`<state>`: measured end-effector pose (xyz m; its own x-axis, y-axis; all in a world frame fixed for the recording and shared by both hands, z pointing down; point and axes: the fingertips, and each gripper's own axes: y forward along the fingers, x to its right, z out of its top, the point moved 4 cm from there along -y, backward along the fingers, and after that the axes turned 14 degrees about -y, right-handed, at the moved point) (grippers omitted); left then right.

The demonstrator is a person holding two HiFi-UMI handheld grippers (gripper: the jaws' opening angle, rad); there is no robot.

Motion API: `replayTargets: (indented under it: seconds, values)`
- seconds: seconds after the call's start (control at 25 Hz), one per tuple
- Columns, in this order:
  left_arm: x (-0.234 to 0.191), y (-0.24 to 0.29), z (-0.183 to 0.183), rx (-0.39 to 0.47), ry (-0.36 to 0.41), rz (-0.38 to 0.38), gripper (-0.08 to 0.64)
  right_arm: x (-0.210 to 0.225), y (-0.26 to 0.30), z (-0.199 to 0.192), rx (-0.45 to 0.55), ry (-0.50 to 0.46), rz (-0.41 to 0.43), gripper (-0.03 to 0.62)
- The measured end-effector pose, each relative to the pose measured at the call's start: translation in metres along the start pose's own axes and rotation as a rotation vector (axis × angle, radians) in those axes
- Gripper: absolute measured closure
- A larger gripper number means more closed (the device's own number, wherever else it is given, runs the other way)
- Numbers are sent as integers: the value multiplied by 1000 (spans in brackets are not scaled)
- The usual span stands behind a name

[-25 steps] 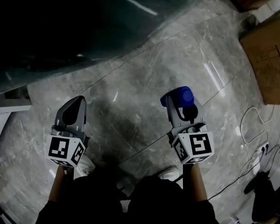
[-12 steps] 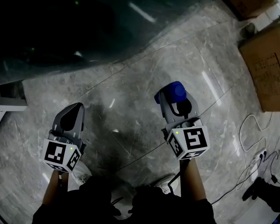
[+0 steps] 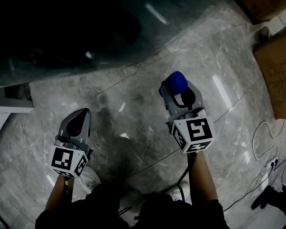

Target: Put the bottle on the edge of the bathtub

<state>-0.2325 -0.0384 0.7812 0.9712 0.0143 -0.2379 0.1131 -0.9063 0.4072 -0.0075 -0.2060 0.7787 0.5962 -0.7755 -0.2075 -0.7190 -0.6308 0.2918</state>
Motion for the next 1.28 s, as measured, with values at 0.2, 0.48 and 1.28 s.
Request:
replayTargets:
  seconds: [0.2, 0.48, 1.28]
  values:
    - [-6, 16, 4, -4, 1, 1, 560, -8, 17, -2, -7, -1, 31, 407]
    - [-3, 56, 9, -49, -17, 23, 559, -4, 25, -7, -35, -5, 70, 406]
    - [21, 137, 13, -92, -5, -17, 560, 3, 59, -30, -64, -2, 99, 406]
